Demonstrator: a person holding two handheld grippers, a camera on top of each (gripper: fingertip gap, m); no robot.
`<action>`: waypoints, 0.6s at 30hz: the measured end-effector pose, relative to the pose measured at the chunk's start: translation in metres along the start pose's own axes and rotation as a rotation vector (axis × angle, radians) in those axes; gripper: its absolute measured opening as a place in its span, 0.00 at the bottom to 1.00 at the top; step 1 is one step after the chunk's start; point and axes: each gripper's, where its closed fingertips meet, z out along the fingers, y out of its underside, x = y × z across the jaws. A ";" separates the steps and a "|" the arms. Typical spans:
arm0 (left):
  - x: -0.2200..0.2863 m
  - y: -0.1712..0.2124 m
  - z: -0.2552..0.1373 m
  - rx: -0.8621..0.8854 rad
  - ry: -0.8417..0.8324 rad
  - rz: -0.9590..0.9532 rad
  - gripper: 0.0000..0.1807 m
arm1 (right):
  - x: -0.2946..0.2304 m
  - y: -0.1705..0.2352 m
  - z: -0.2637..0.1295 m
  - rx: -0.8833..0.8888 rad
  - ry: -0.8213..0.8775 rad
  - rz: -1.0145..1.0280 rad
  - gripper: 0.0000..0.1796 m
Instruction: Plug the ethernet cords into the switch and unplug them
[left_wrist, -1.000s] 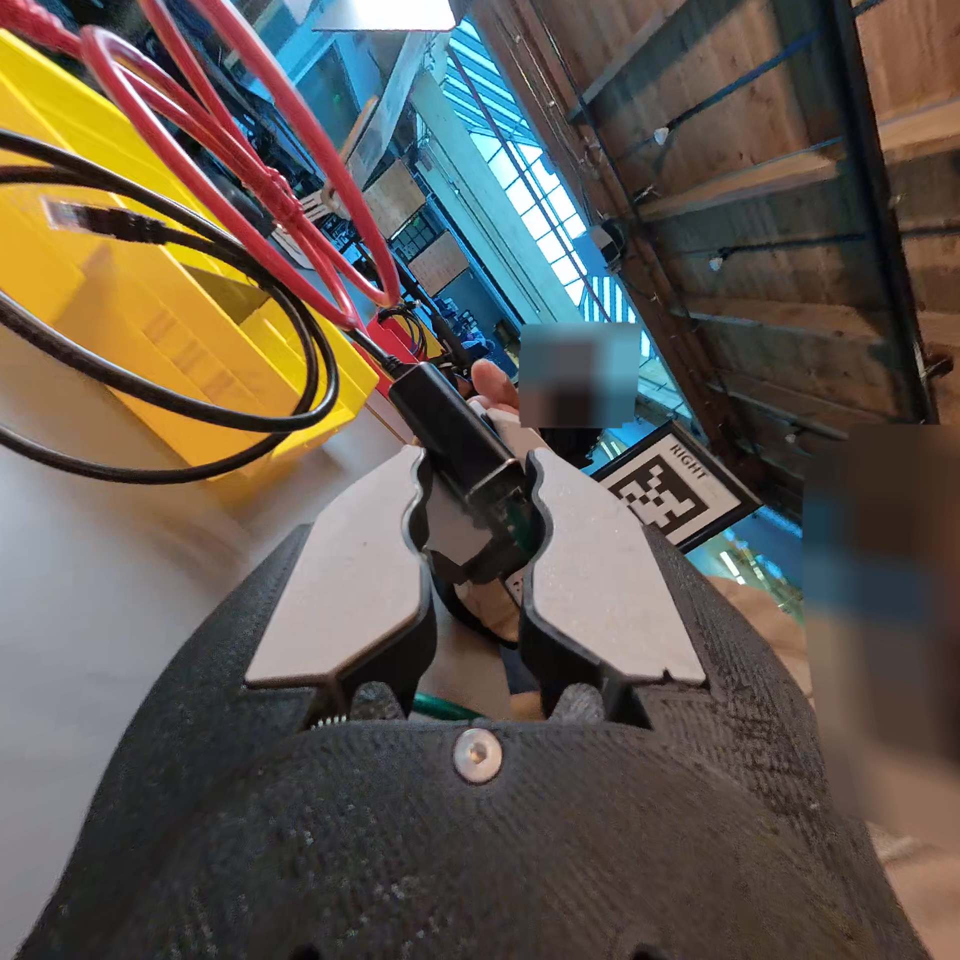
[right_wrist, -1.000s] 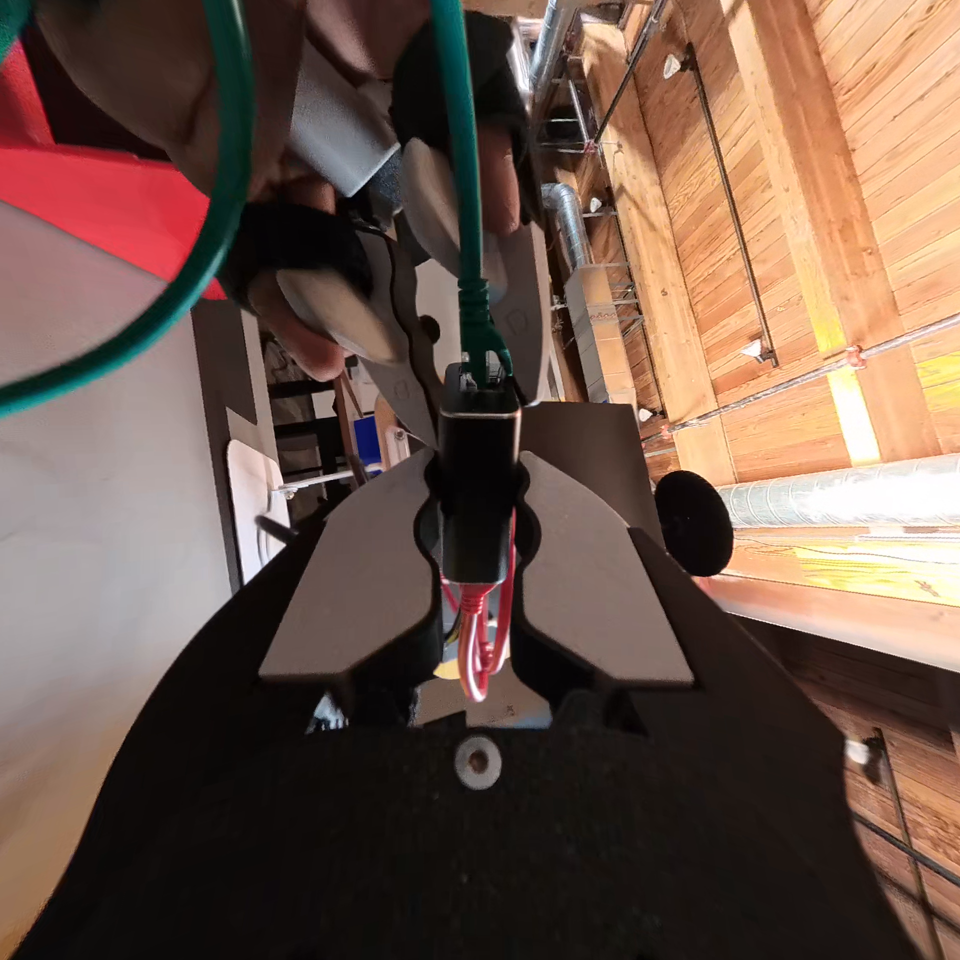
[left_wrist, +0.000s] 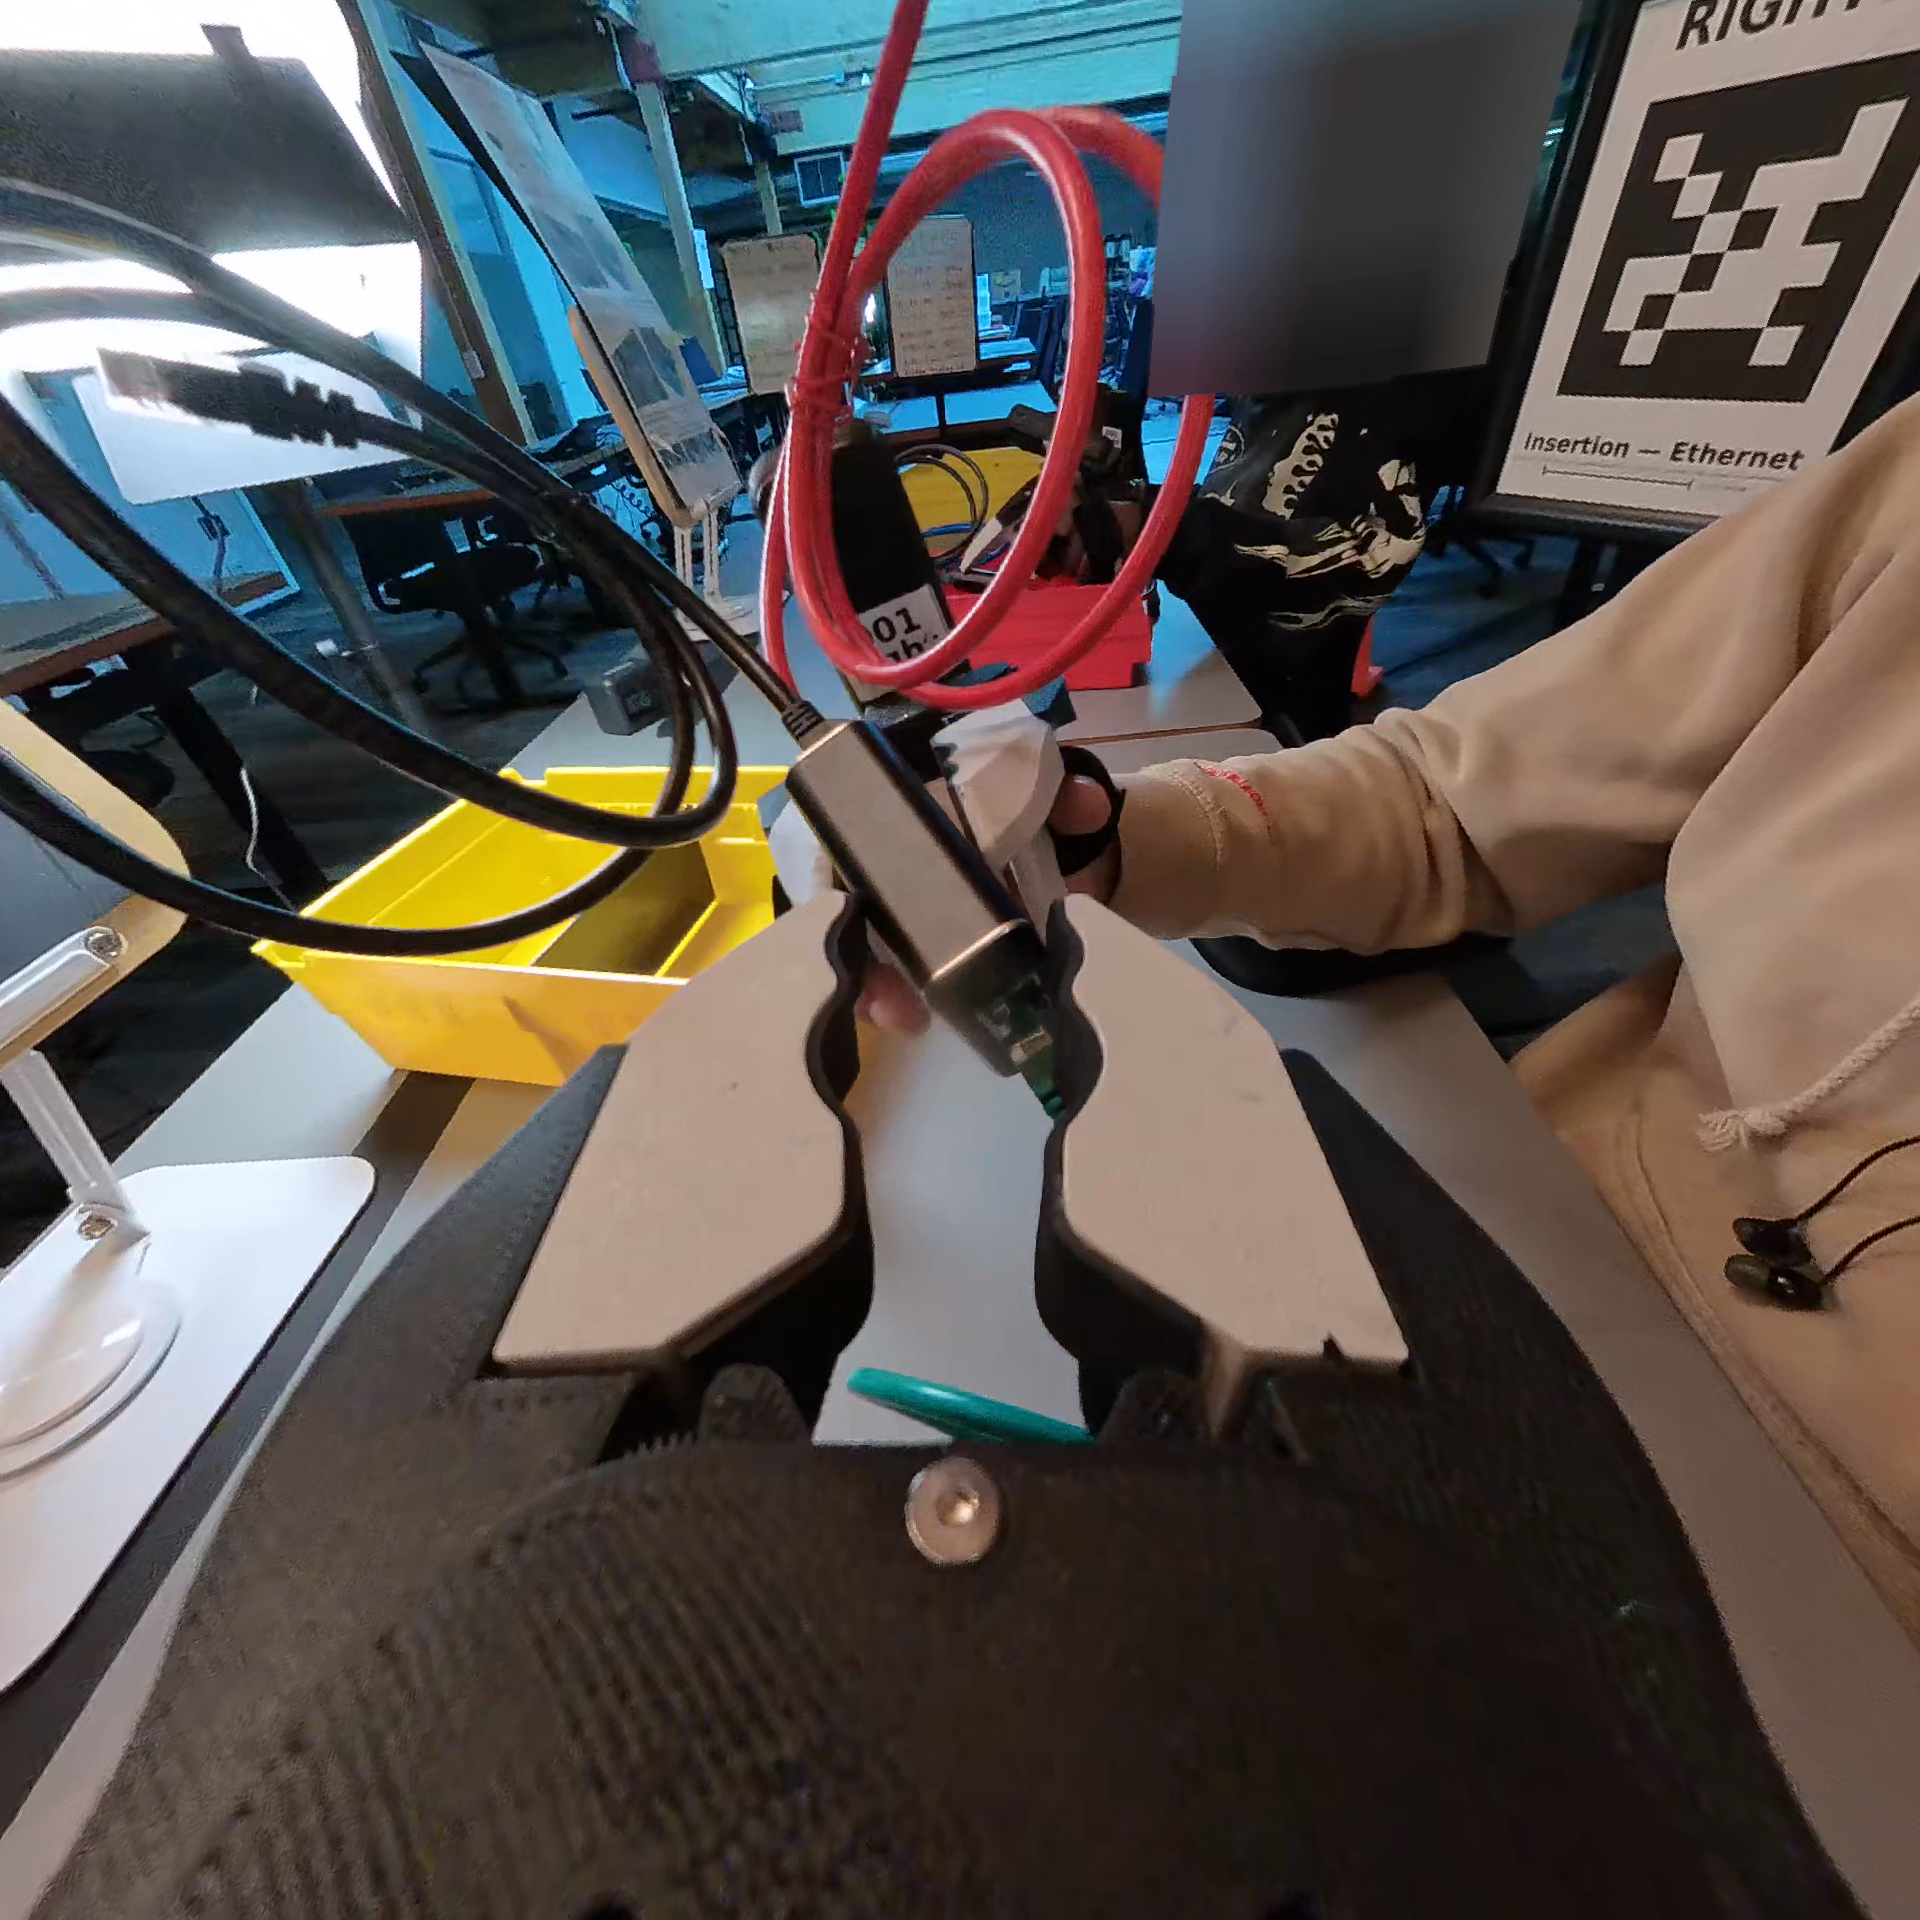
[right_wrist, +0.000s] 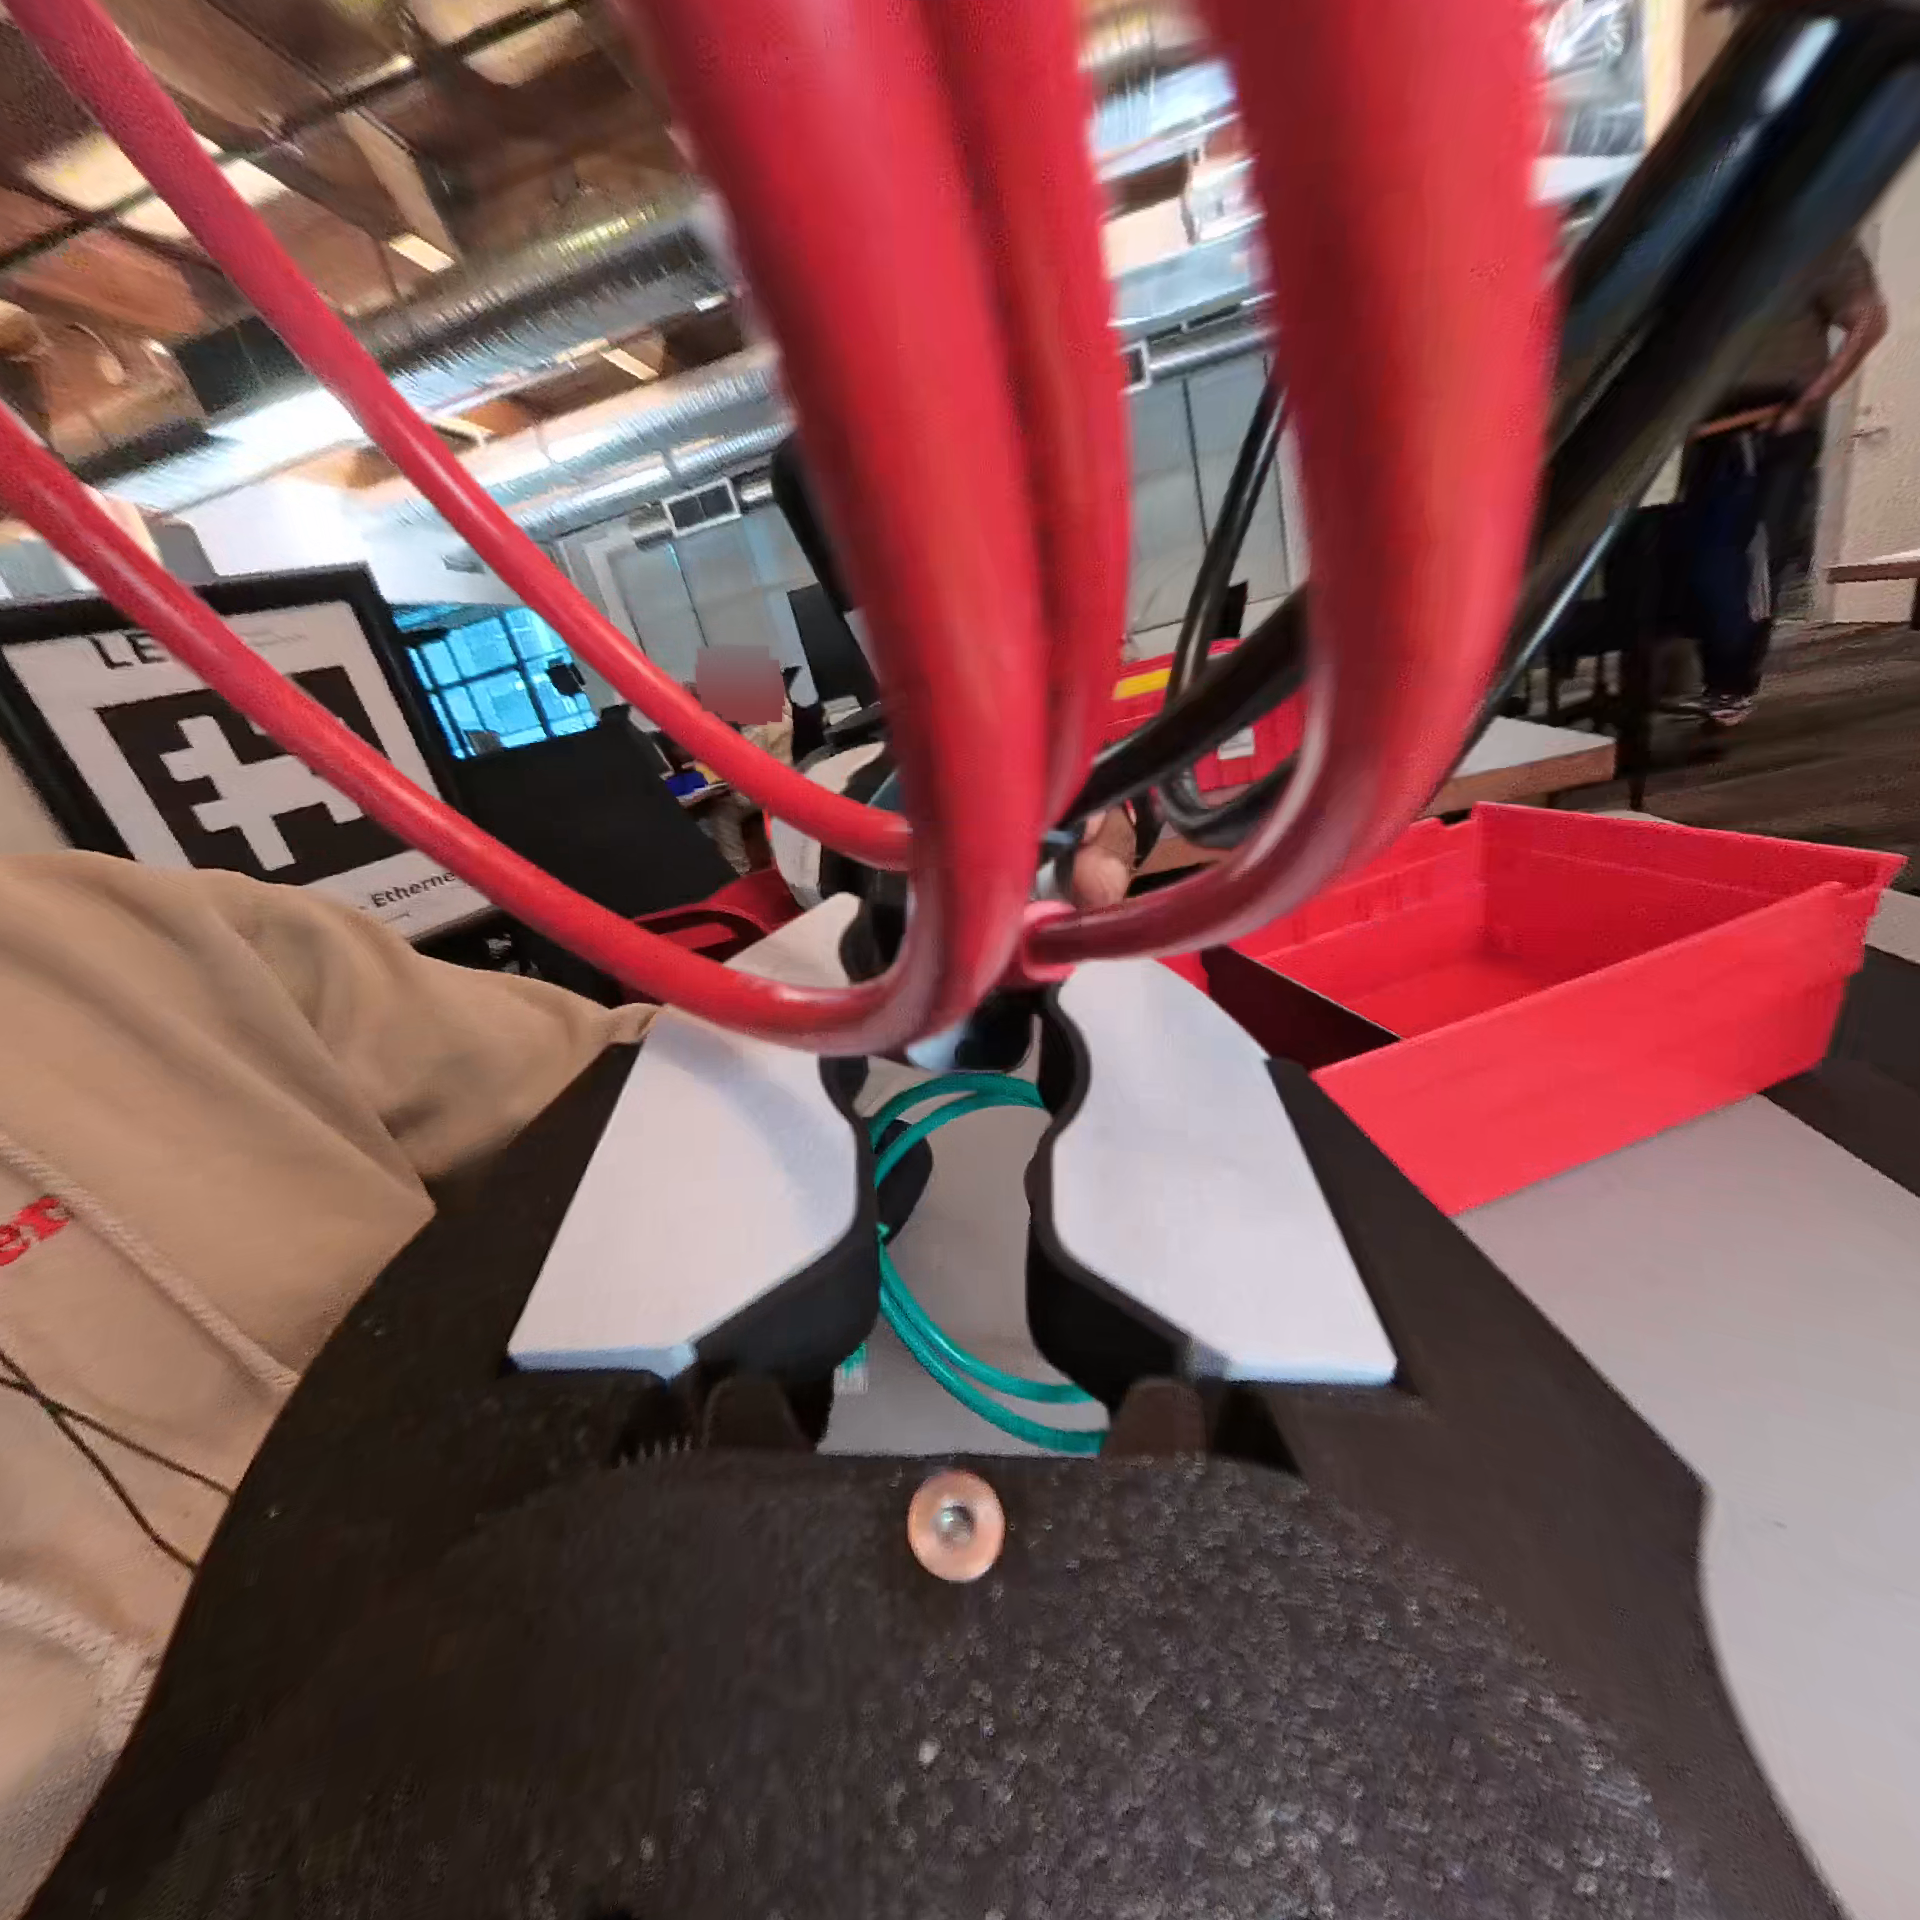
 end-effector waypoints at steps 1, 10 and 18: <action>0.000 0.001 0.001 -0.008 -0.008 0.011 0.18 | 0.001 0.001 -0.001 0.001 0.000 -0.003 0.16; 0.010 0.003 0.012 -0.063 -0.044 0.156 0.19 | -0.011 0.001 -0.006 -0.002 -0.054 -0.074 0.15; -0.011 -0.045 -0.011 0.142 -0.263 0.109 0.16 | -0.004 -0.039 -0.035 0.149 0.063 -0.226 0.13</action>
